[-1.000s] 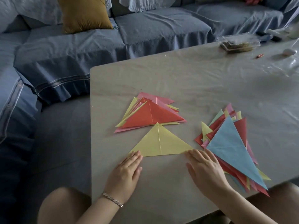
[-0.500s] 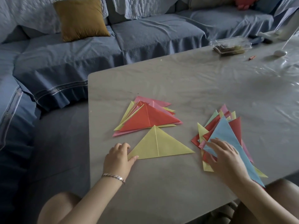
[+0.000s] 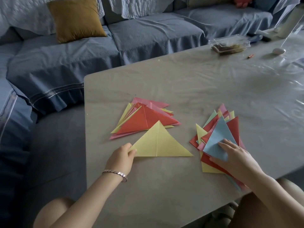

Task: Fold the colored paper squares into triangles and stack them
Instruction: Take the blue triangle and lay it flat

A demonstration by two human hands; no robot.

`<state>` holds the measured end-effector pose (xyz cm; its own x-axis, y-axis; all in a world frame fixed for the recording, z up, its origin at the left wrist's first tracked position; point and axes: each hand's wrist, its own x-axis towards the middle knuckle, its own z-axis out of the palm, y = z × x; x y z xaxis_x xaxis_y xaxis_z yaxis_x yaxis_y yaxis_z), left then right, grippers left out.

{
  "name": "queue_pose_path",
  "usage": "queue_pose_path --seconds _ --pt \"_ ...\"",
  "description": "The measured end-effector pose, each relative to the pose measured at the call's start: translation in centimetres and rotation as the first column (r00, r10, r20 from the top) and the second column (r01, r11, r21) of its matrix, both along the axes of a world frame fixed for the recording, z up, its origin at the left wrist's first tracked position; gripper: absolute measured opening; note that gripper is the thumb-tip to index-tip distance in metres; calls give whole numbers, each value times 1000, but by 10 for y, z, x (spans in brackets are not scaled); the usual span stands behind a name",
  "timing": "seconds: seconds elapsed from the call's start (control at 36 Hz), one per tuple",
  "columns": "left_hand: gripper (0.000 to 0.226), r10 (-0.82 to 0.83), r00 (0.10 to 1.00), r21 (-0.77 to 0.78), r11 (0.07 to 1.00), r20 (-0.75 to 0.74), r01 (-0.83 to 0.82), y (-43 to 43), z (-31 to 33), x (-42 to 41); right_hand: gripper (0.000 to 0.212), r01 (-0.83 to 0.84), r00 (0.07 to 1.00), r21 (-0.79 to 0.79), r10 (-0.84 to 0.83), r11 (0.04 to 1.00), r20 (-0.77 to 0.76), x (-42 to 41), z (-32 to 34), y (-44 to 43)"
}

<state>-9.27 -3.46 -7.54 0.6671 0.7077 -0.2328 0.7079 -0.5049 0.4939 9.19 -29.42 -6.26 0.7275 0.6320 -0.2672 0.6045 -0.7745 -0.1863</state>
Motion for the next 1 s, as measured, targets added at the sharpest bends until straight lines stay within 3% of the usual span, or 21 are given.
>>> queue_pose_path --seconds 0.08,0.17,0.31,0.39,0.53,0.67,0.81,1.0 --pt "23 69 979 -33 997 190 -64 5 15 10 55 41 999 33 -41 999 -10 -1 2 -2" --pt "28 124 960 -12 992 252 -125 24 29 26 46 4 1000 -9 -4 1000 24 1 3 -2" --pt "17 208 959 -13 978 190 -210 64 32 47 63 -47 999 -106 47 993 -1 -1 6 0" --pt "41 238 969 121 962 70 -245 68 26 48 63 -21 1000 -102 23 995 18 -2 6 1" --pt "41 11 992 318 947 129 -51 38 6 39 67 -2 999 -84 -1 996 -36 -1 9 2" --pt "34 -165 953 212 971 253 111 -9 -1 27 67 51 996 -48 -54 998 -72 0 13 2" --pt "25 -228 926 130 972 300 197 -40 -9 17 50 81 991 -16 -82 997 -109 -1 19 3" --pt "16 -263 913 48 964 313 261 -53 -11 13 55 125 981 -15 -126 992 -150 -2 20 -1"
